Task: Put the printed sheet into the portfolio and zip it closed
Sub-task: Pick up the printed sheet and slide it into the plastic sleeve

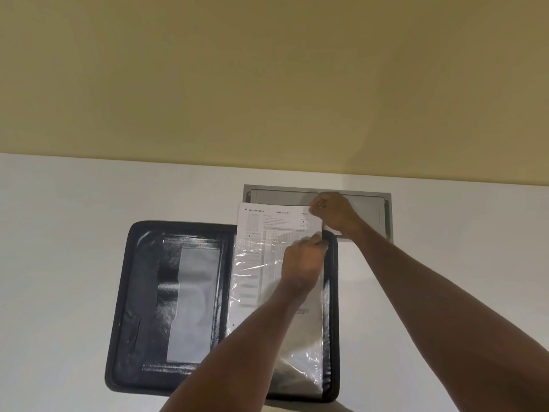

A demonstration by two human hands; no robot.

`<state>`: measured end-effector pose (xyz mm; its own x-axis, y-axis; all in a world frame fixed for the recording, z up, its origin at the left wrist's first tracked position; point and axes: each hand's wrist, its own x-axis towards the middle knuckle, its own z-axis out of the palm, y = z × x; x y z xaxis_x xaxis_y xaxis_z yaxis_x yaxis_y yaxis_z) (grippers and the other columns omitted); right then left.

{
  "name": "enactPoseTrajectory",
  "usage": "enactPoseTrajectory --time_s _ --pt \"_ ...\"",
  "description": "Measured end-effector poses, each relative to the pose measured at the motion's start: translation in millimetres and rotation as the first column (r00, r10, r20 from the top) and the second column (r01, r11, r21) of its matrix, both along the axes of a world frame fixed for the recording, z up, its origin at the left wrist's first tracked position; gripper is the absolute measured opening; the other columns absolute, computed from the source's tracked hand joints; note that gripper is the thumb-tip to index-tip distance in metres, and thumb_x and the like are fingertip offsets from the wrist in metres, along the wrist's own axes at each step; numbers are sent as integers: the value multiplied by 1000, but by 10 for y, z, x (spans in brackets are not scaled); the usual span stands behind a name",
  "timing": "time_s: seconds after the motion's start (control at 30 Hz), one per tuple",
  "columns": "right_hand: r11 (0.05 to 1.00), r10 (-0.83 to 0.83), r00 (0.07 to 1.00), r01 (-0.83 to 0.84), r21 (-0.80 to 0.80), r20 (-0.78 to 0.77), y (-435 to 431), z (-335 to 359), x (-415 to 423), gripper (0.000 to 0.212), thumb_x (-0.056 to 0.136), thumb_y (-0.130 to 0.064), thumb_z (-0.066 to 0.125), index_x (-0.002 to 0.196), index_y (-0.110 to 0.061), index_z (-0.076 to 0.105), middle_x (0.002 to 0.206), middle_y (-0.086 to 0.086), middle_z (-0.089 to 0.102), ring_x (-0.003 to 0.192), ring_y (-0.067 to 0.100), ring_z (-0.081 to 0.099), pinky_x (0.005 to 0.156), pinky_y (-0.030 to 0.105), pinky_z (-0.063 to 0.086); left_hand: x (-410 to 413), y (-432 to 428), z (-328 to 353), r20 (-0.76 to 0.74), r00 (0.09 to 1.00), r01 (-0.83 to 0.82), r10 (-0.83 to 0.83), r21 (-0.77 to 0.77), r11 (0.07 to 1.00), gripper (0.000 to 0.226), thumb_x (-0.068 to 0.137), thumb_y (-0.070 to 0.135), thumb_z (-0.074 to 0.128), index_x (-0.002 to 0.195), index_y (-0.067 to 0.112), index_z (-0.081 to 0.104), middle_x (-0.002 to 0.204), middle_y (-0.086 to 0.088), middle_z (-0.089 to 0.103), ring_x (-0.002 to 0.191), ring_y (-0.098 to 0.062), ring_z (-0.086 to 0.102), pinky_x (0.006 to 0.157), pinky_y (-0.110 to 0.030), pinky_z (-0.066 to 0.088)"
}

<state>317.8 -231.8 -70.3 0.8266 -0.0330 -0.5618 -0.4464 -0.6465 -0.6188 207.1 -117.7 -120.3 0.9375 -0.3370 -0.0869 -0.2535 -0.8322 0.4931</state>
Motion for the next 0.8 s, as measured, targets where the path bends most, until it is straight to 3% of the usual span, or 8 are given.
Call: enactPoseTrajectory --time_s 0.13,0.27,0.37,0.6,0.8 --pt "986 152 988 -149 -74 40 50 7 31 14 86 0 63 89 -6 76 85 0 69 86 18 65 74 25 48 7 0 23 6 1000 -10 10 15 1000 5 87 15 74 85 14 70 82 -3 70 64 -24 66 54 -35 58" --pt "919 355 926 -371 -135 -131 58 3 2 13 81 3 68 87 -7 75 84 -1 68 82 18 64 61 19 43 16 -6 15 -21 1000 -8 9 27 1000 12 91 24 61 83 17 65 81 -3 69 66 -25 65 56 -37 56" --pt "858 456 866 -489 -155 -207 111 30 -16 14 80 0 69 92 -5 74 84 1 67 79 18 61 55 19 40 22 -9 19 -37 999 -22 22 14 1000 10 91 25 62 84 19 66 77 -2 69 66 -27 67 57 -37 57" --pt "817 534 833 -552 -169 -144 213 -9 -1 14 87 -13 63 86 -3 73 91 7 73 86 27 66 76 33 50 -5 -3 -31 -48 999 -20 20 -15 1000 12 94 26 60 85 18 63 75 -3 66 65 -26 65 60 -38 58" --pt "810 521 830 -555 -191 -200 265 15 34 38 97 -34 58 86 0 72 71 8 62 62 21 55 61 29 45 11 -5 7 -34 999 -8 7 -6 1000 8 89 19 70 83 17 66 71 -2 66 61 -24 64 56 -36 58"
